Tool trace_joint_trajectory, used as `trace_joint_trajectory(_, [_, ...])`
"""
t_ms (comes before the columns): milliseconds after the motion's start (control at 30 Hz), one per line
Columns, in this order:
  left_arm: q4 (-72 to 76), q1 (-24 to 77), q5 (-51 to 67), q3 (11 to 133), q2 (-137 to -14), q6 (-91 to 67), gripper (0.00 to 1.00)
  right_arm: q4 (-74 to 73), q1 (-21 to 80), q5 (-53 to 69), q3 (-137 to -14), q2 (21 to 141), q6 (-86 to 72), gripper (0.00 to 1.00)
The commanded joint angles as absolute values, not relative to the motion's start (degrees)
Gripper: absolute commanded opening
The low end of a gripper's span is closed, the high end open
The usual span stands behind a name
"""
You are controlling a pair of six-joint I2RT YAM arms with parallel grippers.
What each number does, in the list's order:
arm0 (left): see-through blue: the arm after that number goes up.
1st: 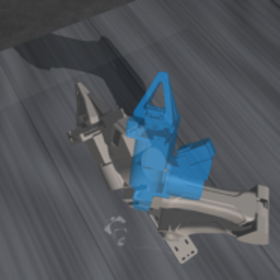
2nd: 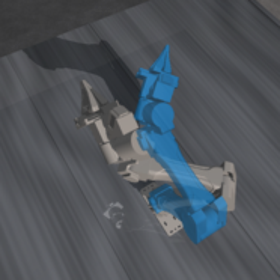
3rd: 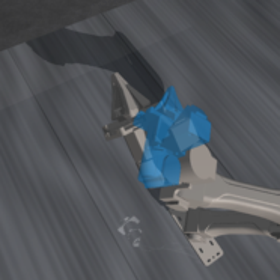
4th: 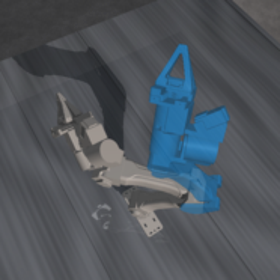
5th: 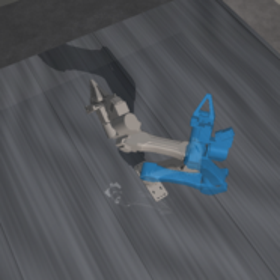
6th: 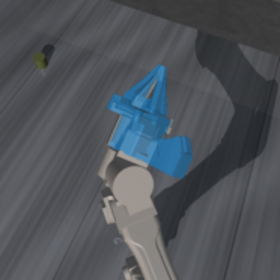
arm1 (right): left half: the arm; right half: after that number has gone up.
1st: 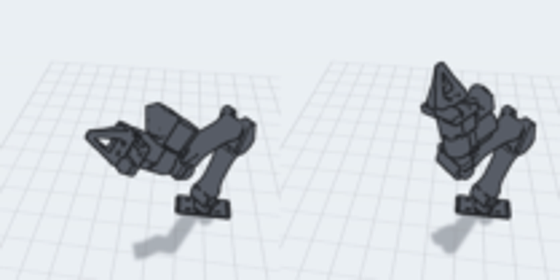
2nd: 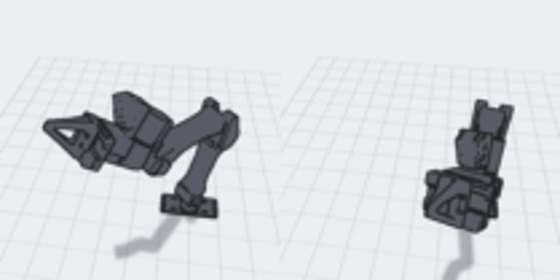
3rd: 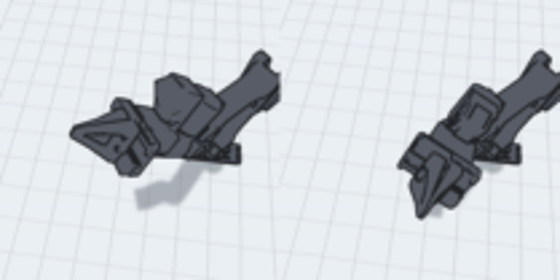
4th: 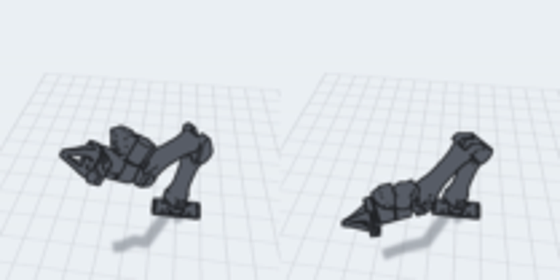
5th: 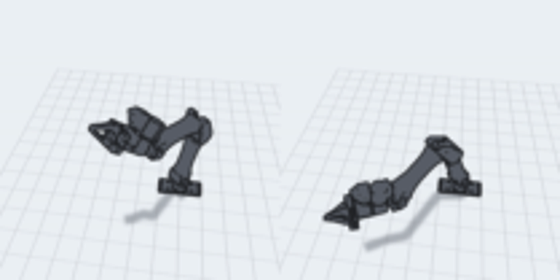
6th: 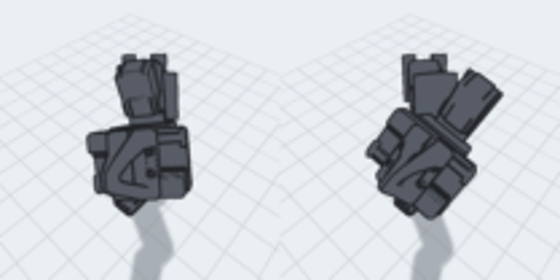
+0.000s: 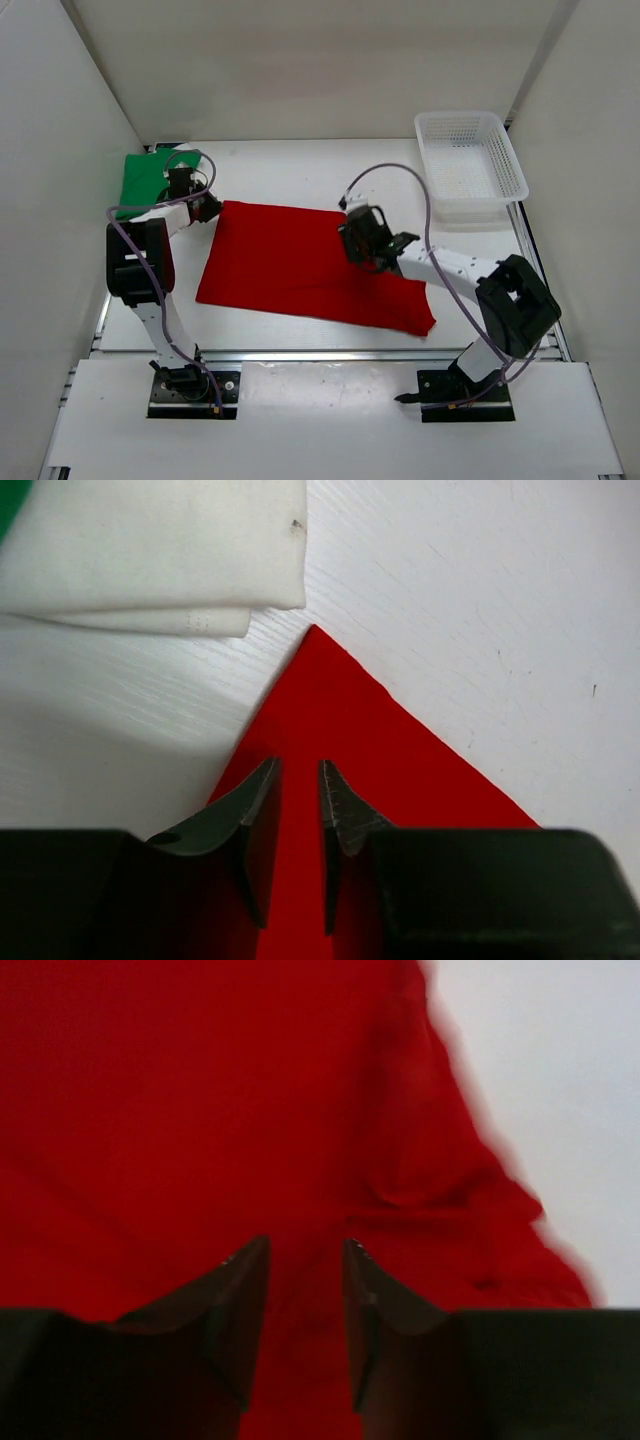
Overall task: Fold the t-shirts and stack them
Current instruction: Grap the side of the flattened tshirt furthest away from the robot with both arms
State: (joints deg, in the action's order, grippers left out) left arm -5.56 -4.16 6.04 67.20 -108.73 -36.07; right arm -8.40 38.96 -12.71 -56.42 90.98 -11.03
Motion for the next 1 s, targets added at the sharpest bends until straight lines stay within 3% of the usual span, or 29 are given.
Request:
trace_joint_trajectory(0, [-4.7,-4.5,6.9,66.4,-106.5,-36.6,0.32,-9.4,41.7,-16.3,-50.3,87.8,-13.0,0.37])
trace_joint_trajectory(133, [-3.8,-5.0,7.0,65.6,-105.7,-37.2,0.31,-7.7,38.5,-11.2,-46.1,78.0,-13.4,0.4])
trace_joint_trajectory(233, [-3.2,-4.7,6.9,63.8,-104.5,-37.2,0.32,-3.0,30.0,-2.7,-43.2,70.9,-16.5,0.29])
trace_joint_trajectory(400, [-3.1,-4.0,5.0,63.0,-103.2,-36.5,0.33,1.1,21.4,8.5,-45.0,76.7,-19.5,0.21])
trace_joint_trajectory(533, [-4.7,-4.0,4.1,63.3,-103.0,-35.0,0.32,0.6,25.9,10.7,-50.8,83.5,-16.2,0.26])
trace_joint_trajectory(700, [-4.3,-3.9,3.9,63.3,-103.4,-34.9,0.32,-6.1,32.7,5.8,-58.3,89.6,-11.1,0.39])
trace_joint_trajectory(967, [-4.4,-3.8,4.4,63.8,-103.9,-35.0,0.32,-13.1,38.3,-5.3,-68.8,101.1,-6.2,0.38])
